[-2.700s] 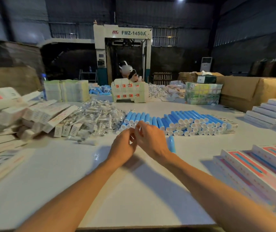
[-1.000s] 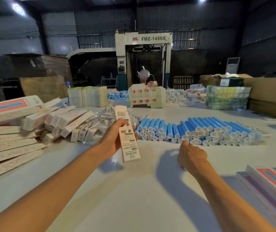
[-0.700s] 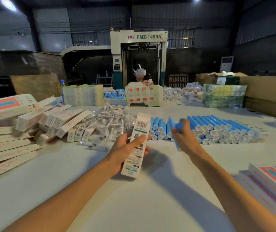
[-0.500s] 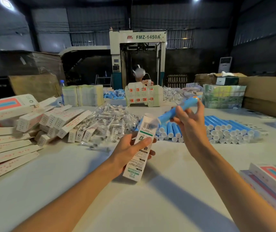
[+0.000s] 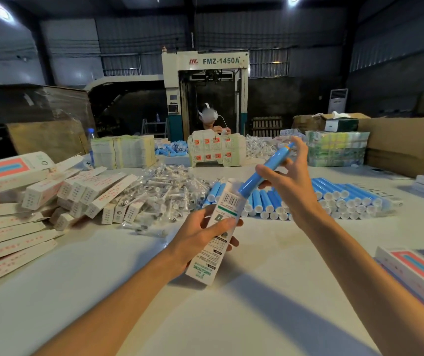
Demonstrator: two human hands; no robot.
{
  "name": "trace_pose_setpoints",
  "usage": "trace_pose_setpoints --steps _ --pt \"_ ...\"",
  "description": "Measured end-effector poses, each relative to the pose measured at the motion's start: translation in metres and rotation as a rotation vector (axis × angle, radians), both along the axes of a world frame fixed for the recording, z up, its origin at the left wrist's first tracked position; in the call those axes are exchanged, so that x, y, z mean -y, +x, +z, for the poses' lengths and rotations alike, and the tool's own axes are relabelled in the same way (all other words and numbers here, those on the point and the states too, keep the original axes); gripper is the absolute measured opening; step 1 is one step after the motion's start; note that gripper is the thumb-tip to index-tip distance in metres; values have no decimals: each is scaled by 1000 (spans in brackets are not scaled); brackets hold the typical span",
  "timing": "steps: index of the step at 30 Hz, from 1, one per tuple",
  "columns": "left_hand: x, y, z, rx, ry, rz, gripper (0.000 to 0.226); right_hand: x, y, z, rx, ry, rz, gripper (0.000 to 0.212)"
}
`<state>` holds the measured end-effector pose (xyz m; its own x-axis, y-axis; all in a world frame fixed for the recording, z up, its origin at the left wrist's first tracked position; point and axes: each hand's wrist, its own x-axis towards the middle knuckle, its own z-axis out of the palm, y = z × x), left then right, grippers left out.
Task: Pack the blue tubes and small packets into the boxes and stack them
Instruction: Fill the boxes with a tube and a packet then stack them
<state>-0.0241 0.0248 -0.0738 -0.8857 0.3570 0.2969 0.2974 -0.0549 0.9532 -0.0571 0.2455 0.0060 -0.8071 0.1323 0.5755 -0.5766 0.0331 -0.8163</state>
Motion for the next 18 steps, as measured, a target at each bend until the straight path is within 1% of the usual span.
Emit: trace_pose_setpoints --steps 5,7,10,11,12,13,15,18 --pt "-1 -1 0 -19 -14 -15 42 4 -1 4 114 213 159 83" --pt "-1 -1 -1 -27 -6 -2 40 6 0 -3 143 339 178 70" --pt "-1 -3 -4 -21 33 42 37 11 -2 -23 108 485 160 36" --pt "-1 -3 -5 -15 49 55 36 13 -3 -30 90 533 162 31" --pt "-1 -4 -6 -7 64 66 34 16 -4 -36 75 569 164 32" --pt "0 -5 -8 3 80 81 33 19 -5 -40 71 580 162 35" --pt "2 -8 -9 26 131 142 33 25 -10 -45 65 534 137 38" --pt "13 -15 -6 27 235 285 32 41 -24 -53 24 403 40 27"
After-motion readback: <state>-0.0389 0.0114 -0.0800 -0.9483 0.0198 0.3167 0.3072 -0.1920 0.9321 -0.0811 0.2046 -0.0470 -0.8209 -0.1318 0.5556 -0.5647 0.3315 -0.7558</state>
